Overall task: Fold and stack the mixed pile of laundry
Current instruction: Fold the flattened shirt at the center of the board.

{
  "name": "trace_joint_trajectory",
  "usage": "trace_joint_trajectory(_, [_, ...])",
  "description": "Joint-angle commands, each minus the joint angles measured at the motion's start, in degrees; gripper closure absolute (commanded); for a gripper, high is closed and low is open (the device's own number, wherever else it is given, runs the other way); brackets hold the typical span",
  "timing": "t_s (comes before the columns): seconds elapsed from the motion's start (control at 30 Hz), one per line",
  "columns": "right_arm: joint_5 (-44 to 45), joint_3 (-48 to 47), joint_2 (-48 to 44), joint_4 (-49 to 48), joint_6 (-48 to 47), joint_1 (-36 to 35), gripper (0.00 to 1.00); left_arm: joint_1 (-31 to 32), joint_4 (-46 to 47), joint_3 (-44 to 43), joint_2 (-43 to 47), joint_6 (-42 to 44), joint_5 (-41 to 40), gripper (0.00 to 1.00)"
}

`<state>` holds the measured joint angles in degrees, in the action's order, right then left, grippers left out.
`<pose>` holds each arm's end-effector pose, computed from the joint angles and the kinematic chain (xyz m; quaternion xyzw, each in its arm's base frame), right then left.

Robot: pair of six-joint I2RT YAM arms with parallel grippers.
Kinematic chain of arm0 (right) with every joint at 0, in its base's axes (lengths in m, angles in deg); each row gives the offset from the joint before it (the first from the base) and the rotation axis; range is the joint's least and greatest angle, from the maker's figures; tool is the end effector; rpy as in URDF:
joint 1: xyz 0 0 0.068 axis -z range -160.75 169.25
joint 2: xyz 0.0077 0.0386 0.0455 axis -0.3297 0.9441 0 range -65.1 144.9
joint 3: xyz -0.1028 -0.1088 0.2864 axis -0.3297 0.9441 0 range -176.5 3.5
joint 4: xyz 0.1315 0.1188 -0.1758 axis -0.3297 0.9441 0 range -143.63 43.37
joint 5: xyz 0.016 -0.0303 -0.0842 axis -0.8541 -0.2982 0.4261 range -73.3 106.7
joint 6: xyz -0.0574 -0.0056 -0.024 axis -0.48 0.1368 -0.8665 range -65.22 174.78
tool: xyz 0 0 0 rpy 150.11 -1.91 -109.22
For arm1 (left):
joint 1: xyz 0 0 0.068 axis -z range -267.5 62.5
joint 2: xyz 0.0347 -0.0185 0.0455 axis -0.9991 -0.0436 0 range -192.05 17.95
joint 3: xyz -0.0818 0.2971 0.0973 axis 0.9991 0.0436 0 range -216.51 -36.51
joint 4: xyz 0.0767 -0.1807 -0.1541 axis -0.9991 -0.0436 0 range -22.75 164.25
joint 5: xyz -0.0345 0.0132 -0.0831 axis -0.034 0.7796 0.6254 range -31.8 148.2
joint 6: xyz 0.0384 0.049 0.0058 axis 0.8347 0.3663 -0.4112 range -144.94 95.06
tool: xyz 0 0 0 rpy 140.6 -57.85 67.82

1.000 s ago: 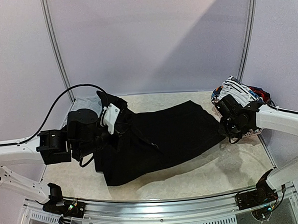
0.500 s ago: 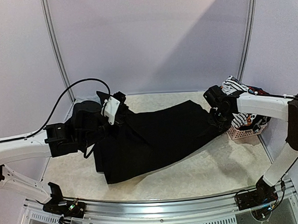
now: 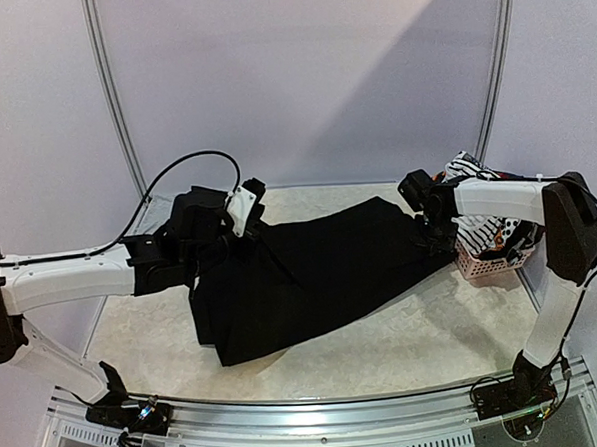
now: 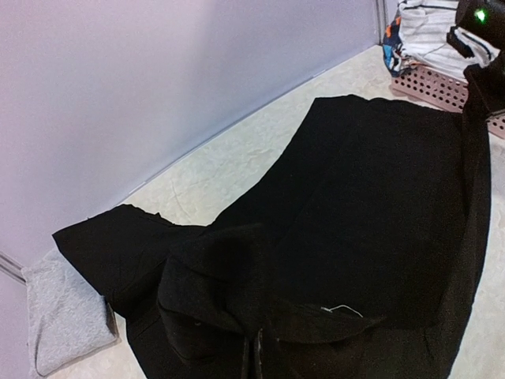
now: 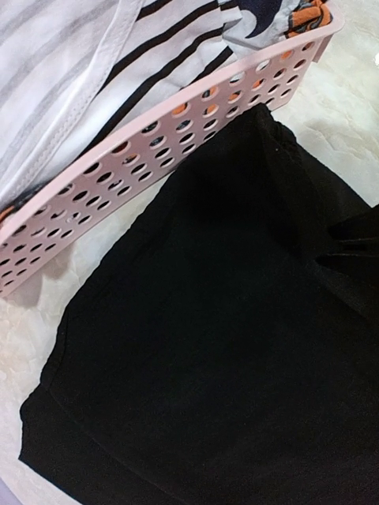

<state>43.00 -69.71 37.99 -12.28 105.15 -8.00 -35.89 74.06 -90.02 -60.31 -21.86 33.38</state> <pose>0.3301 0.1463 0.2469 0.2289 0.9338 -0.0753 0.2644 0.2008 -0.2212 0.3305 0.2755 0.7845 -0.0506 0.5533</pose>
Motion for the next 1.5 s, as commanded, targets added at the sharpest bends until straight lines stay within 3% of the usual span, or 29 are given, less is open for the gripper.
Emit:
trace_joint_trajectory(0.0, [-0.2, -2.9, 3.0, 0.5, -1.3, 0.8, 0.94, -3.1, 4.4, -1.2, -1.5, 0.7, 1.2, 1.00])
trace_joint_trajectory(0.2, [-1.7, -5.3, 4.1, -0.4, -2.7, 1.2, 0.70, -4.9, 6.2, -1.7, -4.8, 1.2, 4.6, 1.00])
trace_joint_trajectory(0.43, [-2.6, -9.0, 2.0, -0.1, -5.9, 1.2, 0.25, -7.4, 6.9, -4.5, -10.1, 1.6, 5.4, 1.00])
trace_joint_trajectory(0.5, [-2.2, -8.8, 0.5, 0.0, -6.5, 1.2, 0.20, -8.3, 6.8, -5.2, -11.6, 1.5, 5.2, 1.00])
trace_joint_trajectory(0.7, [-9.2, -2.9, -3.9, -5.8, -10.9, 1.1, 0.19, -10.5, 7.8, -5.2, -15.2, 0.9, 3.5, 0.98])
trace_joint_trajectory(0.77, [-12.0, -0.1, -5.6, -8.6, -12.3, 0.8, 0.20, -11.0, 5.4, -6.6, -16.6, -1.0, 1.0, 0.79])
trace_joint_trajectory(0.8, [-13.6, 1.1, -6.1, -10.3, -13.6, 0.4, 0.20, -11.1, 4.0, -7.2, -16.9, -2.1, 0.4, 0.55])
trace_joint_trajectory(0.9, [-18.1, 2.6, -7.4, -13.4, -16.5, -0.9, 0.20, -10.9, 3.2, -6.0, -15.1, -5.8, -0.3, 0.03])
trace_joint_trajectory(1.17, [-20.6, -1.6, -5.3, -16.0, -22.9, -8.9, 0.19, -10.9, -9.3, -3.0, -8.3, -18.2, -6.3, 0.02])
trace_joint_trajectory(1.47, [-27.9, -15.8, 8.4, -17.6, -32.7, -18.3, 0.23, -9.7, -20.7, 8.1, 5.9, -31.6, -2.7, 0.08])
